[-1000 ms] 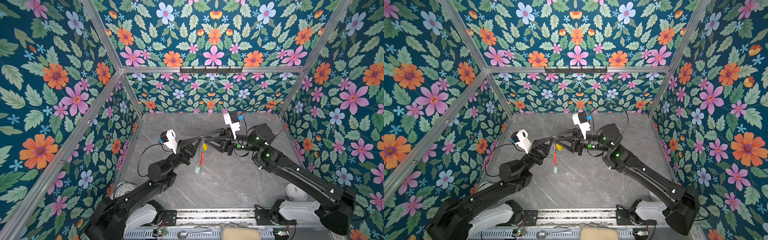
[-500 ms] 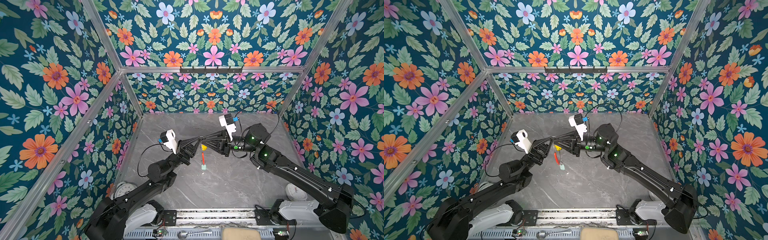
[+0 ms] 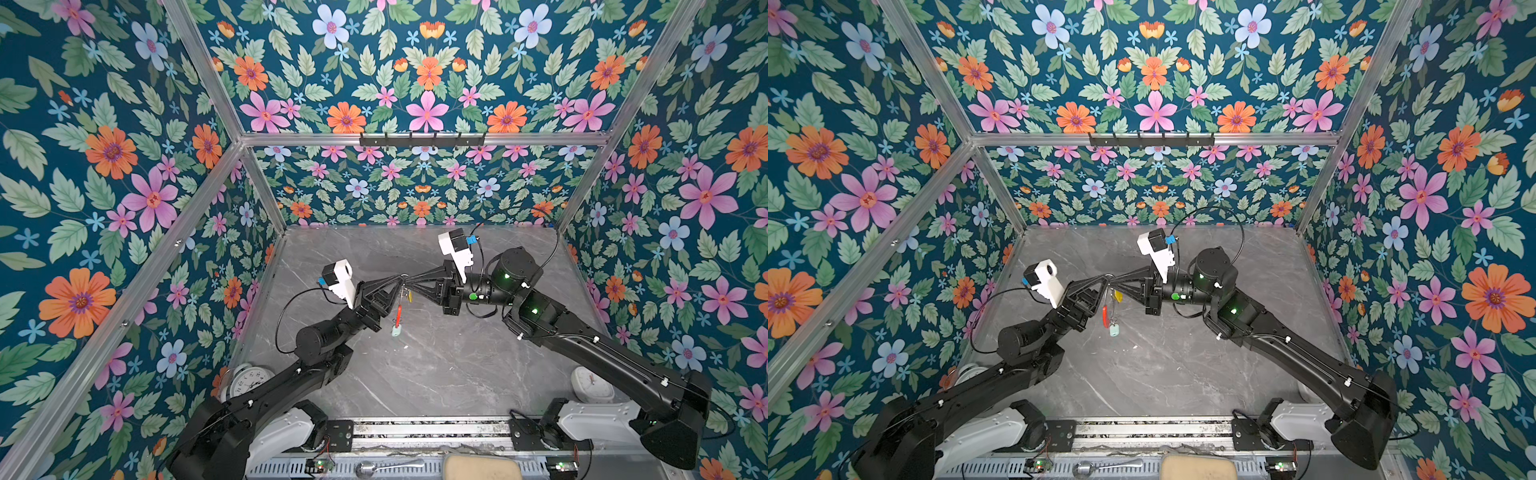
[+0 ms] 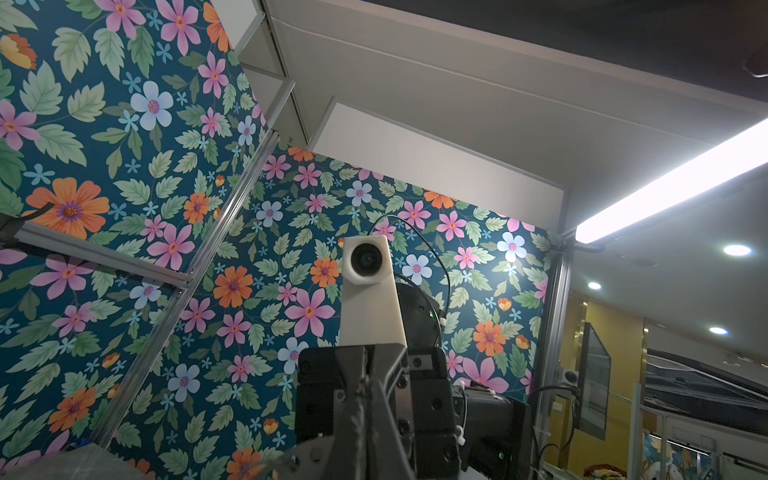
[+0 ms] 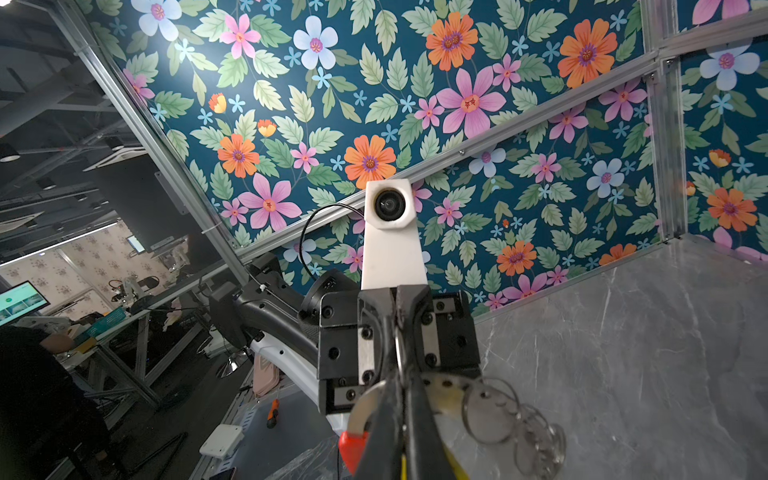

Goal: Remove the keys from the keyring

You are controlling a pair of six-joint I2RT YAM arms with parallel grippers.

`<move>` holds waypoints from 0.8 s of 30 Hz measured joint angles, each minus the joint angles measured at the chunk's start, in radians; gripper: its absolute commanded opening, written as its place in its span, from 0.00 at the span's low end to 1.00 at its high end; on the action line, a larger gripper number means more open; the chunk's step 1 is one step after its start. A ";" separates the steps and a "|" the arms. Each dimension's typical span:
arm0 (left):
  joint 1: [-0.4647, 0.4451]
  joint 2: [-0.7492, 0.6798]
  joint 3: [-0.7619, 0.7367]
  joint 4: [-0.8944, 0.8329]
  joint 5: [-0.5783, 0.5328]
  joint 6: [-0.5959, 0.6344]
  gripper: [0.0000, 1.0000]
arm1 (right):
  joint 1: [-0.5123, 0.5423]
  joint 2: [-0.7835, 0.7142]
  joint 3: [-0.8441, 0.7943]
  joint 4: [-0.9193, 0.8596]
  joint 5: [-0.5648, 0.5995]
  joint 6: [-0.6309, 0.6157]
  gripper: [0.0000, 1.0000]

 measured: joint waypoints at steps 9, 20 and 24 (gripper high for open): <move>0.019 -0.155 0.065 -0.348 0.032 0.062 0.52 | -0.036 -0.101 0.023 -0.344 0.042 -0.127 0.00; 0.050 -0.109 0.313 -0.964 0.290 0.195 0.52 | -0.066 -0.075 0.212 -0.761 0.089 -0.332 0.00; 0.050 -0.102 0.386 -1.147 0.362 0.281 0.47 | -0.068 -0.043 0.265 -0.864 0.097 -0.371 0.00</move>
